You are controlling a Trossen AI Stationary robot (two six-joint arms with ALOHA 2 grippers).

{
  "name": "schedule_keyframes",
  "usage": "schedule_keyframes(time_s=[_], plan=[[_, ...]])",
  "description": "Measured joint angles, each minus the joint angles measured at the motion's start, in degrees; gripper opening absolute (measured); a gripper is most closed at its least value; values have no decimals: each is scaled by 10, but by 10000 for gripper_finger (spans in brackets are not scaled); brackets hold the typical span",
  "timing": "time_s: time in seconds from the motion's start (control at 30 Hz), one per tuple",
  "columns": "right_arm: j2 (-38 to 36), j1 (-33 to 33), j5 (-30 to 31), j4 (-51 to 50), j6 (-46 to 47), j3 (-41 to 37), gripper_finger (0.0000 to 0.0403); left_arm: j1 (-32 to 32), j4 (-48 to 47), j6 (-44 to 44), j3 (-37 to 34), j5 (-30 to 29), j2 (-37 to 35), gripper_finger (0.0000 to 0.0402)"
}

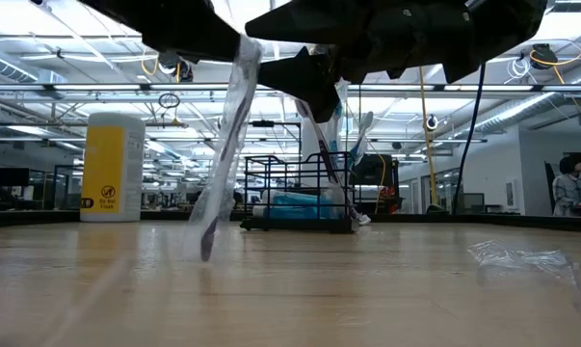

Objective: Pick & Place toothbrushing station
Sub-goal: Put the purple toothbrush into the wire organizer

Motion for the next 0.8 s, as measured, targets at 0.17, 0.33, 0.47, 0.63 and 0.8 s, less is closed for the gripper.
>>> schedule_keyframes(time_s=[0.17,0.33,0.47,0.63,0.8], plan=[[0,0,0,1,-4,0,215,0,23,9,0,-2,7,0],[0,0,0,-2,-7,0,215,0,40,21,0,-8,7,0],[0,0,1,-2,-9,0,215,0,48,28,4,-10,7,0],[0,2,14,-2,-13,0,214,0,56,34,4,-11,7,0],[0,3,15,-2,-16,0,202,0,56,34,4,-10,7,0]])
